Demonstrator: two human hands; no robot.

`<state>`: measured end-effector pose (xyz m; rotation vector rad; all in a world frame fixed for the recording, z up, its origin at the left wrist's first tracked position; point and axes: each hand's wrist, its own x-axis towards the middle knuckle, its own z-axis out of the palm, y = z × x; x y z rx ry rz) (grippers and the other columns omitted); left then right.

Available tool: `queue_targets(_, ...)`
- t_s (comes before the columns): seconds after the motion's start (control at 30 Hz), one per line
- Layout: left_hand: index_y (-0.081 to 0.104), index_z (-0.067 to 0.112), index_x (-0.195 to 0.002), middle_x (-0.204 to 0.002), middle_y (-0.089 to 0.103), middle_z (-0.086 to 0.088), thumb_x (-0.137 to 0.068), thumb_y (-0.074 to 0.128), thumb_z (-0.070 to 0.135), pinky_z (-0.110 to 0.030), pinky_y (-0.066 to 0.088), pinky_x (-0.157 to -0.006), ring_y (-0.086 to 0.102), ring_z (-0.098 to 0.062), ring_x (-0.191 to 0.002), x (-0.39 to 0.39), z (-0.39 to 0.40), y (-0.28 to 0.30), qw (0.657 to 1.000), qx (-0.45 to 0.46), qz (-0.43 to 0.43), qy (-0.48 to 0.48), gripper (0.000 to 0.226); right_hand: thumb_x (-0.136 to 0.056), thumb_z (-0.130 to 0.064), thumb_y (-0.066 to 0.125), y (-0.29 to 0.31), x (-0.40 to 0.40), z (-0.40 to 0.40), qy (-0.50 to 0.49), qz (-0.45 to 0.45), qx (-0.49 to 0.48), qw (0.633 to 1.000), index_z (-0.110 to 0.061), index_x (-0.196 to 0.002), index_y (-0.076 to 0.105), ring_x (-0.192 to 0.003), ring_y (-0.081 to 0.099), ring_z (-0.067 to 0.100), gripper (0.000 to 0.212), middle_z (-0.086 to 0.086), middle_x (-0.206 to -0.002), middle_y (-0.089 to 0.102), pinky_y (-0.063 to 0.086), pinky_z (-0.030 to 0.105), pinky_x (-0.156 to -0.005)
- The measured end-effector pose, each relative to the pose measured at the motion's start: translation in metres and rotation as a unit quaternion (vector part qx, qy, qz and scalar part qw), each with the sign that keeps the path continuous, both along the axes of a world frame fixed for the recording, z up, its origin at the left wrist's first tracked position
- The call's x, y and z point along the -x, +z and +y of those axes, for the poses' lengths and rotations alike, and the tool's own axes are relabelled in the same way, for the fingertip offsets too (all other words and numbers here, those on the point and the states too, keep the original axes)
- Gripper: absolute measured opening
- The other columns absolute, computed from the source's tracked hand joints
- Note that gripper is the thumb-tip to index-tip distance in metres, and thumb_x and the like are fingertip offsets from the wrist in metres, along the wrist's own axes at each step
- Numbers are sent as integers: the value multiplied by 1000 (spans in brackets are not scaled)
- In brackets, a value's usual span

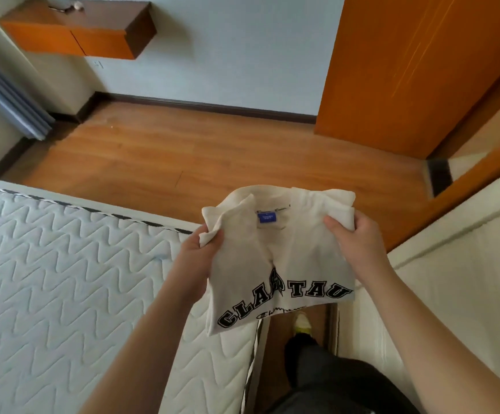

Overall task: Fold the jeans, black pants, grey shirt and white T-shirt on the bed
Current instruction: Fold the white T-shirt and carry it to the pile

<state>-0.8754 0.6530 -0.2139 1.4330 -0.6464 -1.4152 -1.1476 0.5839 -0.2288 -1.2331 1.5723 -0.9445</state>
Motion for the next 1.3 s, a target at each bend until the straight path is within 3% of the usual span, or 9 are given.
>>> queue_targets(0.3,72,25,-103,-97,74,-2,-94,63,31,-21,54,-63,72,-16,-86,-31,-77,14,990,20,-15,137,14,-72,-48,74,-4,-72,-161,130,-90,-46,986,-46,-90,70,-80,72,11,18,-13,-89,75,57,37,-71)
queue_targets(0.43,73,21,-100,-96,74,-6,-85,68,39,-24,55,-63,71,-20,-84,-57,-74,18,975,12,-26,222,24,-72,-47,76,-2,-108,-192,194,-91,-57,975,-40,-90,71,-87,72,20,20,-7,-92,75,58,51,-82)
queue_targets(0.6,73,22,-92,-95,74,-6,-83,70,39,-26,56,-66,71,-20,-85,-83,-64,11,961,0,-32,274,20,-67,-56,75,-6,-146,-211,277,-71,-82,955,-32,-100,71,-85,73,16,41,-7,-95,76,58,48,-82)
queue_targets(0.77,62,-1,-94,-89,64,-12,-81,71,37,-34,49,-71,61,-24,-81,-100,-71,-5,959,1,-51,278,41,-70,-63,74,-11,-157,-217,317,-44,-59,946,-41,-101,69,-83,73,10,38,-12,-95,75,57,38,-74)
queue_targets(0.83,59,2,-84,-81,59,-10,-80,70,36,-28,47,-64,56,-21,-75,-98,-82,-8,963,0,-54,264,36,-69,-68,71,-10,-153,-224,316,-24,-58,947,-43,-101,68,-82,72,9,40,-14,-93,75,58,39,-75)
queue_targets(0.93,62,3,-89,-83,61,-9,-83,69,34,-33,48,-67,58,-21,-77,-95,-104,-11,968,1,-62,242,33,-67,-77,63,-5,-144,-242,302,3,-43,952,-49,-100,66,-81,71,15,43,-14,-89,74,58,45,-74)
queue_targets(1.03,70,16,-89,-82,66,-4,-91,66,27,-27,51,-64,61,-18,-77,-91,-137,-12,971,9,-64,229,12,-67,-77,59,-4,-134,-270,290,7,-39,956,-51,-97,65,-83,71,19,40,-10,-88,74,56,50,-78)
queue_targets(1.17,72,17,-99,-97,70,-14,-84,66,35,-42,54,-81,66,-23,-88,-76,-197,-9,978,4,-63,199,23,-66,-77,60,-8,-119,-315,276,-13,-51,960,-49,-95,66,-78,71,10,41,-13,-87,74,57,49,-81)
queue_targets(1.3,70,14,-101,-106,68,-25,-81,69,40,-49,54,-86,66,-26,-91,-58,-265,-7,976,-10,-81,201,33,-62,-80,63,-9,-98,-376,268,-38,-79,959,-46,-93,68,-81,72,17,47,-9,-87,75,56,52,-83)
